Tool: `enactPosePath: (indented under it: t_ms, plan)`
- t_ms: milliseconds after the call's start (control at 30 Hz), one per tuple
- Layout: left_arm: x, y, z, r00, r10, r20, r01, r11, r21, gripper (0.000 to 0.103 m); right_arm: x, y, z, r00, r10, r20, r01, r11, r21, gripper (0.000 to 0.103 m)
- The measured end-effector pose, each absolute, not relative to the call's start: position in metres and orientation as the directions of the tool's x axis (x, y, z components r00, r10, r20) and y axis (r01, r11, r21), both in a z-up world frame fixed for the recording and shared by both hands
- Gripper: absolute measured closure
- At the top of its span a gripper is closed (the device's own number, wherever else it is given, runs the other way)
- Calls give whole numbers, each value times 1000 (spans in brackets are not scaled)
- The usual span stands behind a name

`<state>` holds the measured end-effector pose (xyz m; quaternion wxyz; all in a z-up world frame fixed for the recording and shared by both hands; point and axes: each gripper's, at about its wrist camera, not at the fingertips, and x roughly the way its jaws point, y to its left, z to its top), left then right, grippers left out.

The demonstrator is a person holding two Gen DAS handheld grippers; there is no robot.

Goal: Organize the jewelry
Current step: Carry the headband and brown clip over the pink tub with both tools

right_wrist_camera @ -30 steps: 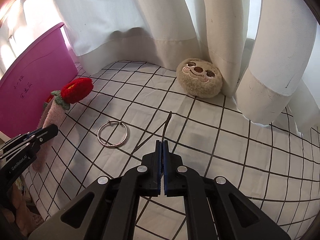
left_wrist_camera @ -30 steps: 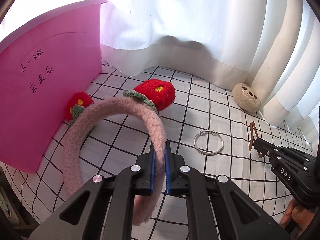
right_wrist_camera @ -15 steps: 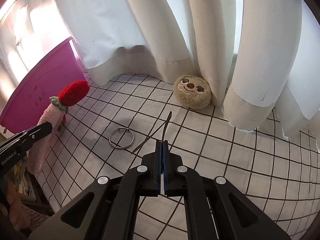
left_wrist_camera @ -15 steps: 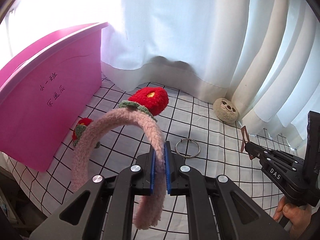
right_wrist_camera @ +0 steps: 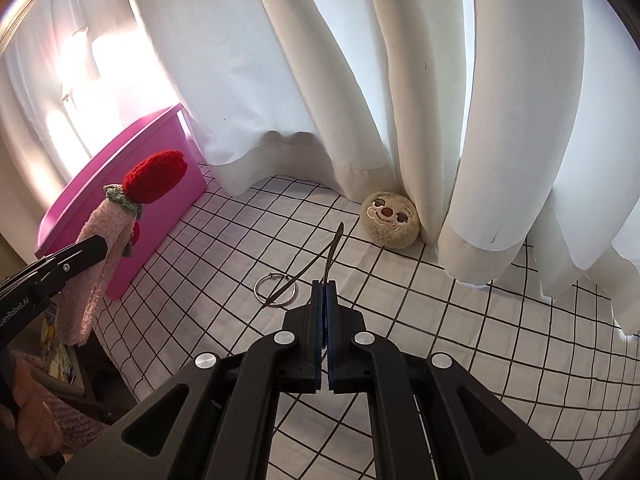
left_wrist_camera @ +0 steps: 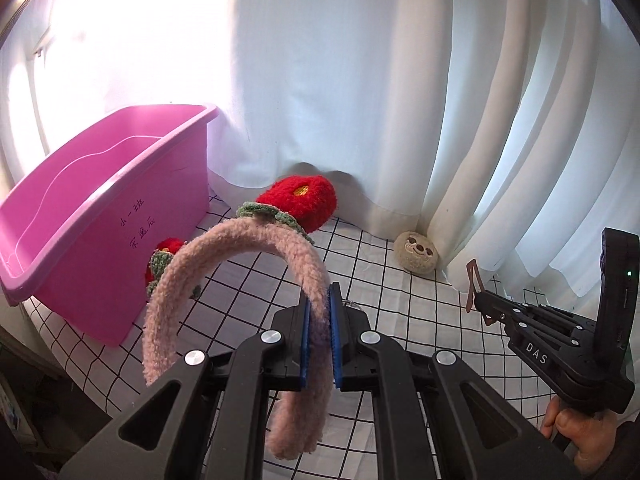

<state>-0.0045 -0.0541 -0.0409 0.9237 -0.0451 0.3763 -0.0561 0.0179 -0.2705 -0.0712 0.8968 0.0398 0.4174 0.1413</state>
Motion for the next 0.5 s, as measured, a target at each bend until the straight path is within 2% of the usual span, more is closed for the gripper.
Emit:
enactPosePath:
  t_ms: [500]
  plan:
    - [-49,-61,60,831,-105,-546,60,993,-100,94,0,-268,20,685,396,-611,-357,914,192,101]
